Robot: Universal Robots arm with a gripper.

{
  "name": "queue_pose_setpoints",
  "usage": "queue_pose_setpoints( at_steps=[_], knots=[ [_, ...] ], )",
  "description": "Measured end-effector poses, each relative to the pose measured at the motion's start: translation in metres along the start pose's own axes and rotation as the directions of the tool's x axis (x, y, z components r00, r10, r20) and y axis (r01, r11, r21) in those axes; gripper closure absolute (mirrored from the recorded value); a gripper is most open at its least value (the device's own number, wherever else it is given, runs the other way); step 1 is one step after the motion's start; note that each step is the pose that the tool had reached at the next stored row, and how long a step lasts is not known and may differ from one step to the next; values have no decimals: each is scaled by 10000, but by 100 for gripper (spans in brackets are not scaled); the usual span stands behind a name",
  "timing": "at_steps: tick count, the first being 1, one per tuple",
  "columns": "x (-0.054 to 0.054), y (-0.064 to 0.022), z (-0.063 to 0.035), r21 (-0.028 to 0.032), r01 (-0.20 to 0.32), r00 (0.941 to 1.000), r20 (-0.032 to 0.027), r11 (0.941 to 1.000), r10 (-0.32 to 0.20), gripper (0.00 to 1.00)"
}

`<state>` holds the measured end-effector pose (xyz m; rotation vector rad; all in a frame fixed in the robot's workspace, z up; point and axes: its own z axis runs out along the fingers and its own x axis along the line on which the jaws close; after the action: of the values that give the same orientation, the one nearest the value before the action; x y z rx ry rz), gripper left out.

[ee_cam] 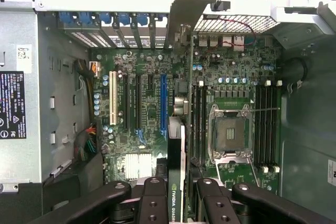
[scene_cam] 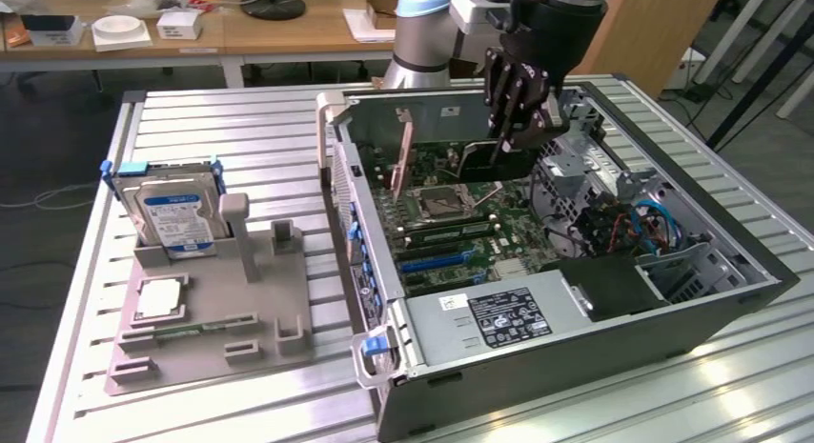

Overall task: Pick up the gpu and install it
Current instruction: 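Insert the gpu into the slot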

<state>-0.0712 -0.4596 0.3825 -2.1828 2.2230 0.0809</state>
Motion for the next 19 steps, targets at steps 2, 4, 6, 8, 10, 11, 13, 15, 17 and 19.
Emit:
queue_pose_setpoints(
  at_steps=[2, 4, 6, 8, 10, 11, 13, 15, 17, 19],
  knots=[
    [0, 0, 0, 0, 0, 10000, 0, 10000, 0, 74],
    [0, 0, 0, 0, 0, 10000, 0, 10000, 0, 74],
    [0, 0, 0, 0, 0, 10000, 0, 10000, 0, 74],
    [0, 0, 0, 1, 0, 10000, 0, 10000, 0, 74],
    [0, 0, 0, 0, 0, 10000, 0, 10000, 0, 74],
    [0, 0, 0, 1, 0, 10000, 1, 10000, 0, 74],
    [1, 0, 20, 1, 0, 10000, 3, 10000, 0, 74],
    [3, -1, 54, -2, 0, 10000, 0, 10000, 0, 74],
    [5, -2, 90, -2, 0, 10000, 1, 10000, 0, 74],
    [6, -3, 126, -2, 0, 10000, 0, 10000, 0, 74]
  ],
)
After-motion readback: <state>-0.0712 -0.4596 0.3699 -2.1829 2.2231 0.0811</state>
